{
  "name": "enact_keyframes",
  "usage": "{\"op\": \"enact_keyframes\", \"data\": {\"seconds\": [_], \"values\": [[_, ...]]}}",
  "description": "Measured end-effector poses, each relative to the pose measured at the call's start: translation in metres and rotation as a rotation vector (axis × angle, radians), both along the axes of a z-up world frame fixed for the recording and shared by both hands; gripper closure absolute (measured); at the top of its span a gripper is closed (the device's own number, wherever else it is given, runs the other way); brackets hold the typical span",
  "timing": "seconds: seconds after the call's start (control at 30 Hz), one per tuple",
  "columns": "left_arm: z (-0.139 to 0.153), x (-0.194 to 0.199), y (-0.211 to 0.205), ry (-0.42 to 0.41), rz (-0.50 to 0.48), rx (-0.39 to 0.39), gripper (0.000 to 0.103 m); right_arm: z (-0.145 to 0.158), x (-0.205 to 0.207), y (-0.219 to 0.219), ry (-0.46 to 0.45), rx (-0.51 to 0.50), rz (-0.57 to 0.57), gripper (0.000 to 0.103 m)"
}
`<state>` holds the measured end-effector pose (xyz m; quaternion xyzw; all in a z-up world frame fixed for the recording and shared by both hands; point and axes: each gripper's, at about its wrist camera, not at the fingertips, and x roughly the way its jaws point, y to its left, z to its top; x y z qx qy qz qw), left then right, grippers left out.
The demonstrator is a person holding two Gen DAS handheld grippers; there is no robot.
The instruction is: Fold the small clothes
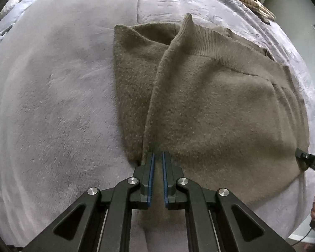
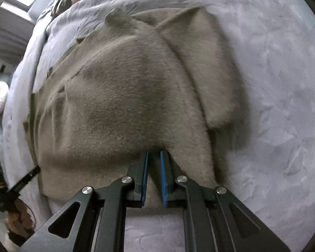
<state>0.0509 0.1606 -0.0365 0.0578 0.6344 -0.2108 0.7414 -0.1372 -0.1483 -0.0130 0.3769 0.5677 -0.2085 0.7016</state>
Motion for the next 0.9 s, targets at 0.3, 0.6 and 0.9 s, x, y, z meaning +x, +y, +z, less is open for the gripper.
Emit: {"op": "enact_keyframes", "data": {"seconds": [0.3,0.6,0.9], "values": [[0.014,-0.011,0.002,-0.005,0.027,0.017,0.094,0.013,0.003,0.011,0.001,0.017,0.001,0.088],[0.020,-0.016,0.008,-0.008,0.069,0.077,0.094,0.019,0.020,0.035,-0.001,0.018,0.053,0.088],[0.019,-0.021,0.026,-0.007,0.103,0.091,0.094,0.018,0.040,0.060,-0.008,0.032,0.105,0.088]]}}
